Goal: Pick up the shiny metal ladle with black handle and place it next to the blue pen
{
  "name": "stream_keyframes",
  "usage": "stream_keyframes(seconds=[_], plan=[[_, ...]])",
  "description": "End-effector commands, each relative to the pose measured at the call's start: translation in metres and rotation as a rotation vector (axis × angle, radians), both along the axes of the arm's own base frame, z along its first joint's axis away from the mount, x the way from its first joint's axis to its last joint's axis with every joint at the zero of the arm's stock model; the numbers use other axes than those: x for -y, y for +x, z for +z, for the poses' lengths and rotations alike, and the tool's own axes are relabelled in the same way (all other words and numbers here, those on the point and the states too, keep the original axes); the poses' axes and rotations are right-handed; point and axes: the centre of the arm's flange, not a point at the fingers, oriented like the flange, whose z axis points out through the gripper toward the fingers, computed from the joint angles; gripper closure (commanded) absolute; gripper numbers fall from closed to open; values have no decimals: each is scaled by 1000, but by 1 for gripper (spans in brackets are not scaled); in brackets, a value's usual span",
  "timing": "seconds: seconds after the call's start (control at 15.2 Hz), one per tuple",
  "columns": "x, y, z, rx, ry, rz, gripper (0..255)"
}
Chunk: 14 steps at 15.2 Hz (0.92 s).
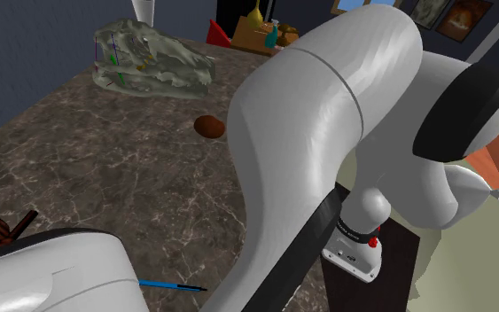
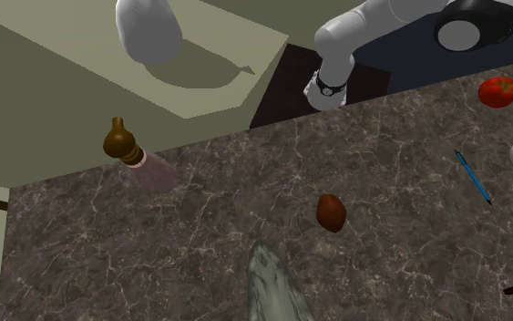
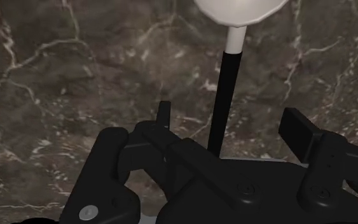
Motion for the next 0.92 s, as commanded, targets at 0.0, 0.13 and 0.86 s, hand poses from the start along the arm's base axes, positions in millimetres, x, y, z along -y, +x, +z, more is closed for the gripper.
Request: stream_keyframes(seconds=[0.0,0.13,0.86], plan=[[0,0,0,0,0,0,0],[2,0,13,0,0,0,0],[7,-2,49,0,0,0,0]])
